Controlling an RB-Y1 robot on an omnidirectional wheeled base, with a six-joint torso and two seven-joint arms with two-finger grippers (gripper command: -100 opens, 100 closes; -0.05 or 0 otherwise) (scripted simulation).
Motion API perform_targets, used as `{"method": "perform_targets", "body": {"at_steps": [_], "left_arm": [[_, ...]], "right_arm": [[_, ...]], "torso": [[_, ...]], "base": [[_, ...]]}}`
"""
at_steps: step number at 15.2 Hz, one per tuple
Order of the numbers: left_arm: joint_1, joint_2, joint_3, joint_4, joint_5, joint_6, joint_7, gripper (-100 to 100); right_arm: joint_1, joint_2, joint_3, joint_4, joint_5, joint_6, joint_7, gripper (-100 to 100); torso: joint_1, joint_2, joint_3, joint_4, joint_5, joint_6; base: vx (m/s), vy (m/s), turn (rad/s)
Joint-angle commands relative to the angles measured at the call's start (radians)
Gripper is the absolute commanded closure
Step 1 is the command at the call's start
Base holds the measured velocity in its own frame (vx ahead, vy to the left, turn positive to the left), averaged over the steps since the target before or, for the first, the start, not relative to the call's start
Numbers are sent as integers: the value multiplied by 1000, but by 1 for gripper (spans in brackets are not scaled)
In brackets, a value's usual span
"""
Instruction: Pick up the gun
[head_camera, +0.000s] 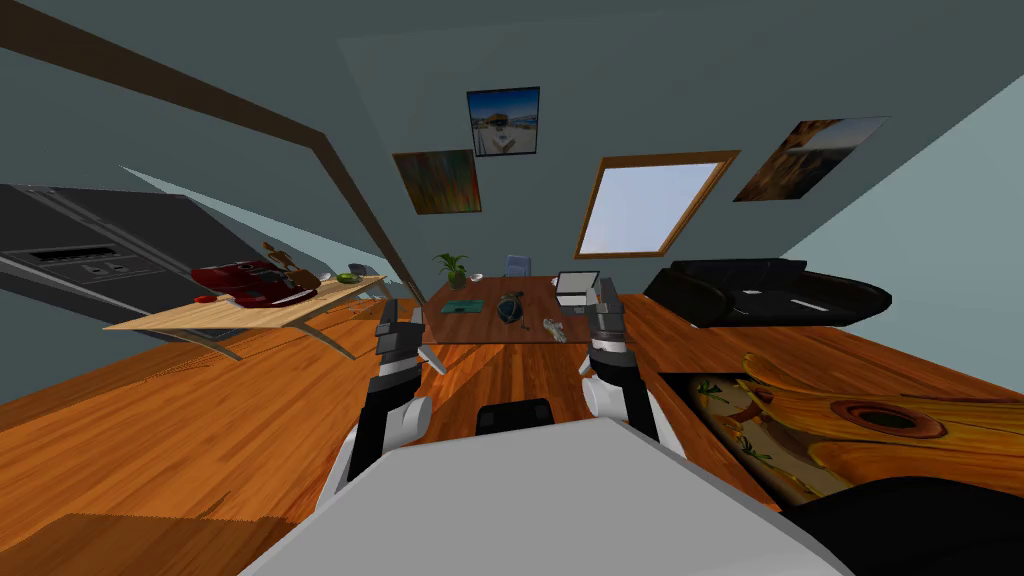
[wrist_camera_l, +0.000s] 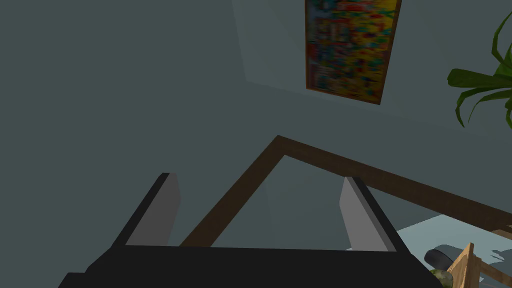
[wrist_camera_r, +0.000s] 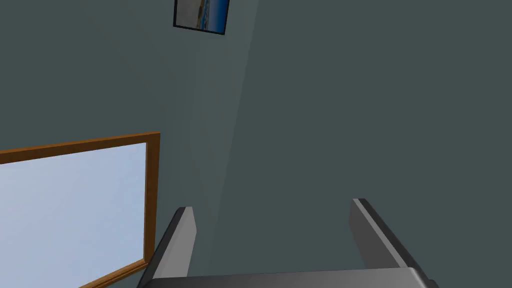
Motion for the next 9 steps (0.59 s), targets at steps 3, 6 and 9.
{"method": "perform_targets", "body": {"at_steps": [3,6,9], "left_arm": [[0,0,0,0,0,0,0,0],[0,0,0,0,0,0,0,0],[0,0,0,0,0,0,0,0]], "right_arm": [[-18,-83,10,29,25,-7,-2,-100],[-30,-122,17,48,42,-12,-3,-100],[-63,-196,35,99,86,-25,-6,-100]], "torso": [[-1,0,0,0,0,0],[-2,-1,-1,0,0,0],[-3,-1,-1,0,-1,0]], "base": [[5,-13,22],[11,-24,27],[15,-31,38]]}}
